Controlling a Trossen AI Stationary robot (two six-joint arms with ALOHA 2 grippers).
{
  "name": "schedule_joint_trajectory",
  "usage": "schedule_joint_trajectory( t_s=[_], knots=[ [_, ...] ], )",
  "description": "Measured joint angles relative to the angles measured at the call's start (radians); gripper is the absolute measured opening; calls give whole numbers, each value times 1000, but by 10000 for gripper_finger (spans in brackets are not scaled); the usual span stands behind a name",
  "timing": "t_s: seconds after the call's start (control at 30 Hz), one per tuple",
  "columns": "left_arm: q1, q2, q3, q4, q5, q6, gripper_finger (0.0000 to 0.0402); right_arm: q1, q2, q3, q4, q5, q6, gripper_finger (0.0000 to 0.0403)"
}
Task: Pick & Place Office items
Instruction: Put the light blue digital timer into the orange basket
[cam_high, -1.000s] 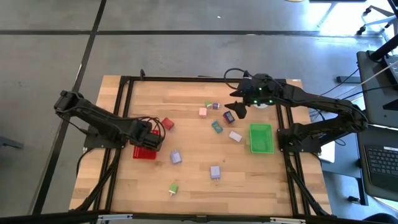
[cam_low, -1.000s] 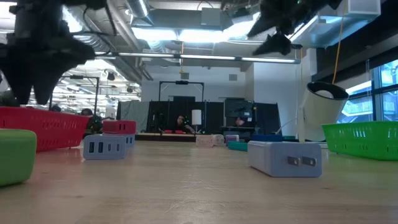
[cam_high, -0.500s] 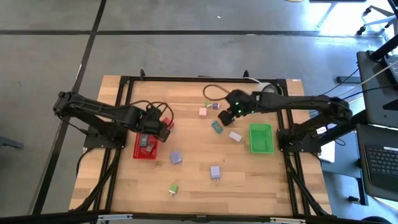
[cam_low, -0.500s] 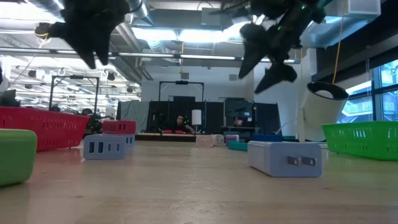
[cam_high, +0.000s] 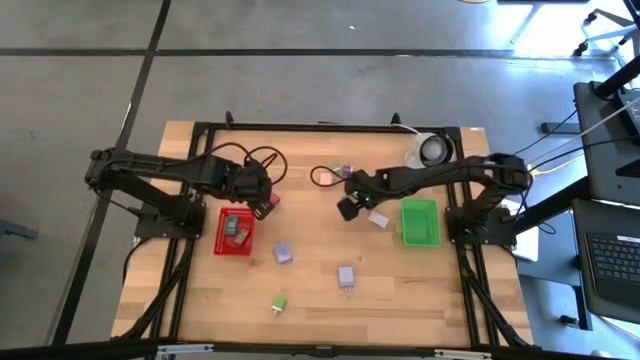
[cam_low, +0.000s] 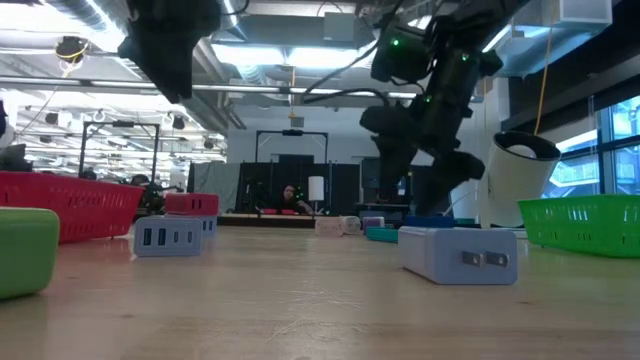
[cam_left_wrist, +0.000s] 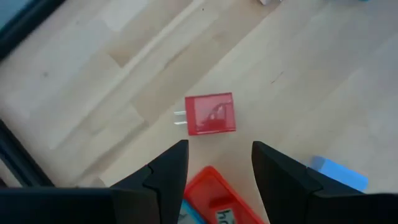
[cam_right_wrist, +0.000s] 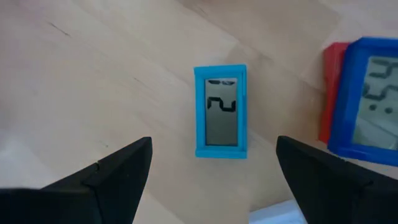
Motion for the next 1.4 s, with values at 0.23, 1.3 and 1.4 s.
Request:
schedule_joint_trajectory(
  t_s=[0.23, 1.3, 1.4],
  knots=[
    [51, 0, 0, 0, 0, 107, 173, 6, 15, 0, 40, 70, -12, 345],
    [118, 0, 0, 5, -73, 280, 154, 31, 152, 1, 84, 164, -33, 216],
    [118, 0, 0, 5, -88, 280, 151, 30, 152, 1, 86, 161, -33, 173]
  ],
)
